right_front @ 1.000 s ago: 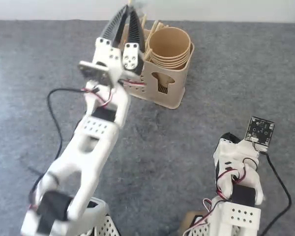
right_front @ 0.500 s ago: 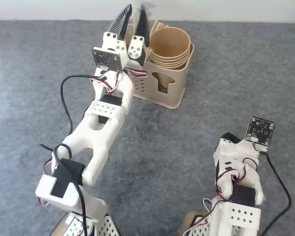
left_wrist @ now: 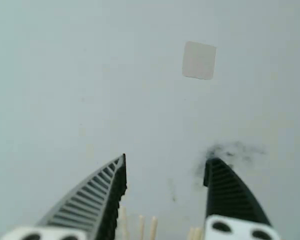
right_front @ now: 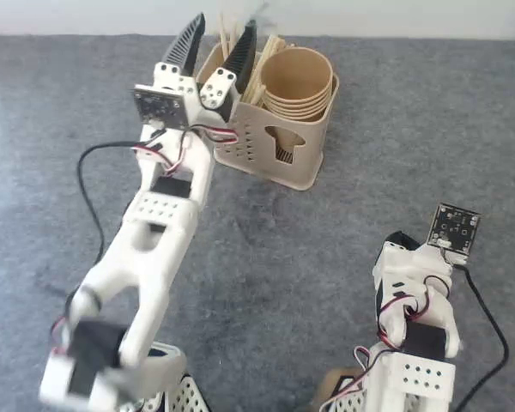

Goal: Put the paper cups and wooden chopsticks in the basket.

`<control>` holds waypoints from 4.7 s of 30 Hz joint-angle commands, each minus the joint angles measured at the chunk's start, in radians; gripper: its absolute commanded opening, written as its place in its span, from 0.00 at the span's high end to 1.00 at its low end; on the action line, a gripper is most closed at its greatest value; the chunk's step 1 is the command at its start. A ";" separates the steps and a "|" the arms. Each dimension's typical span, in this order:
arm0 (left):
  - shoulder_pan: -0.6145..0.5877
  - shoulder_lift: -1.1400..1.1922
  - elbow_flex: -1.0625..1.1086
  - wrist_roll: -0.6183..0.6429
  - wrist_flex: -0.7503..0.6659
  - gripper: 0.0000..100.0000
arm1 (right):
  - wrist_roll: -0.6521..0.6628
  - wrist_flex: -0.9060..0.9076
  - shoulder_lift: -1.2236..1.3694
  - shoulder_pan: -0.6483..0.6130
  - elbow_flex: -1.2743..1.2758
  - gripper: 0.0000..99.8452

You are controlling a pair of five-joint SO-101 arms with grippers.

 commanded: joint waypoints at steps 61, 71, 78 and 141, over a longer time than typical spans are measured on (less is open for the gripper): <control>-0.224 -1.567 0.972 0.002 1.634 0.99 | 0.040 0.377 -0.018 -0.105 0.014 0.99; -0.224 -1.565 0.977 0.003 1.748 0.99 | 0.038 0.401 -0.019 -0.099 0.052 0.99; -0.222 -1.565 0.977 0.005 1.791 0.99 | 0.038 0.401 -0.019 -0.097 0.055 0.99; -0.222 -1.565 0.977 0.005 1.791 0.99 | 0.038 0.401 -0.019 -0.097 0.055 0.99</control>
